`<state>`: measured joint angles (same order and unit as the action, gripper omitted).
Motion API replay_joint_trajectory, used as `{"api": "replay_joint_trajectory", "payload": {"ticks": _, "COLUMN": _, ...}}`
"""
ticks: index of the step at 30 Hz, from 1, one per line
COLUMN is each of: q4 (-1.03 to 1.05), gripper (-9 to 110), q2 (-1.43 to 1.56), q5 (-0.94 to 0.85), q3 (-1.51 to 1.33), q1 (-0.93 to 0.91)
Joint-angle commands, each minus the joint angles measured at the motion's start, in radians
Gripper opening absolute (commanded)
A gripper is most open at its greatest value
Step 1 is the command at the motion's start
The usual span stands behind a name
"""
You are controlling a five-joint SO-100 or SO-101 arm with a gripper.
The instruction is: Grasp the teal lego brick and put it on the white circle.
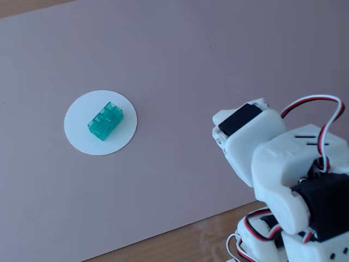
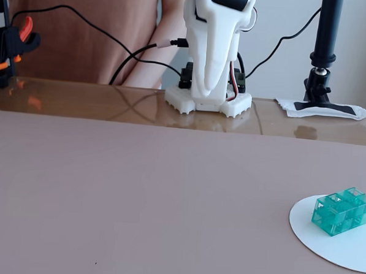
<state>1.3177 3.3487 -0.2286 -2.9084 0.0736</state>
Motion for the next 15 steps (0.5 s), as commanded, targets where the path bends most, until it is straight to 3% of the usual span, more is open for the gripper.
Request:
{"api": "replay_joint_trajectory", "payload": {"ticks": 1, "q4": -0.026, "gripper": 0, "q2": 0.008, "q5": 0.002, "q3": -0.032, "q1": -0.003}}
{"api": "replay_joint_trajectory", "payload": {"ticks": 15, "q4": -0.058, "gripper": 0, "q2": 0.008, "q5": 0.021, "q3": -0.123, "q1": 0.002}}
